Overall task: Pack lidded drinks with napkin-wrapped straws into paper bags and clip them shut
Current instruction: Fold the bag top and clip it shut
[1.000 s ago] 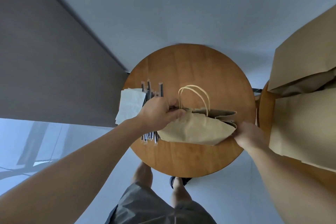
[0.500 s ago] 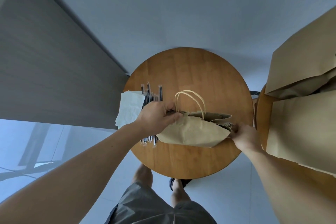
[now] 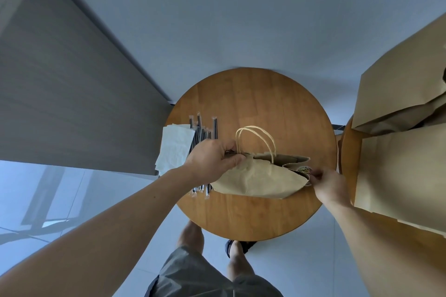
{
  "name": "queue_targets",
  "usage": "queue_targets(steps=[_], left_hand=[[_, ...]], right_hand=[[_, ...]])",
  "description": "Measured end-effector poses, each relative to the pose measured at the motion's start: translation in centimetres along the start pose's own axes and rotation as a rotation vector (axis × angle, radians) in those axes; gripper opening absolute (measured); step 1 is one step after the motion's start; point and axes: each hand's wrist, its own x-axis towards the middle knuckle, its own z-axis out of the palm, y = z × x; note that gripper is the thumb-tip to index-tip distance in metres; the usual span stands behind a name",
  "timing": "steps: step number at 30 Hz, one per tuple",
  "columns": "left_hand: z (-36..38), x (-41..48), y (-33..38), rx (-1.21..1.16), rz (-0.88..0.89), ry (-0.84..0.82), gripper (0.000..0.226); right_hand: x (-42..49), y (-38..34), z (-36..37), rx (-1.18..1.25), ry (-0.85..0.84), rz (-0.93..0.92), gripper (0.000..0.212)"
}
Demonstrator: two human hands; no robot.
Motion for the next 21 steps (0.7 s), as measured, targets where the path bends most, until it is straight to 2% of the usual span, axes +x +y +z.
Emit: queue_targets(steps=[2,7,9,12,14,16,18,21], left_hand=[[0.0,0.1,-0.1,-0.007,0.002,-0.003,0.013],[-0.1,0.2,0.0,-0.009,0.005,-0.009,0.011],[-0.1,0.1,0.1,-0.009,-0.003,0.001,0.010],[-0.4,-0.1,0.5,-0.014,-0.035,0.029,0.008],[-0.7,-0.3,0.9,0.000,-0.039,0.032,0.009],[-0.7,-0.5,1.2,0.039,-0.034,0.022,0.014],[-0.7,-0.8,1.4,0.079,-0.035,0.019,0.015],[-0.7,-1.2,1.5,0.085,-0.020,0.006,0.015]], right_hand=[[-0.1,0.0,0.1,0.065,0.047,-0.005,0.018],[-0.8,-4.0,-4.2,0.434,0.241,-0.047,0.013],[-2.2,-7.5,-7.7,0.582,0.334,-0.195,0.014],[-6.2,-13.0,-12.0,0.755,0.363,-0.546,0.020],[-9.0,-15.5,-12.7,0.690,0.297,-0.753,0.015],[-11.1,-17.1,-11.4,0.576,0.182,-0.854,0.010],[-12.1,-17.9,-9.1,0.447,0.136,-0.870,0.010],[-11.4,-18.1,-6.5,0.300,0.197,-0.834,0.011]])
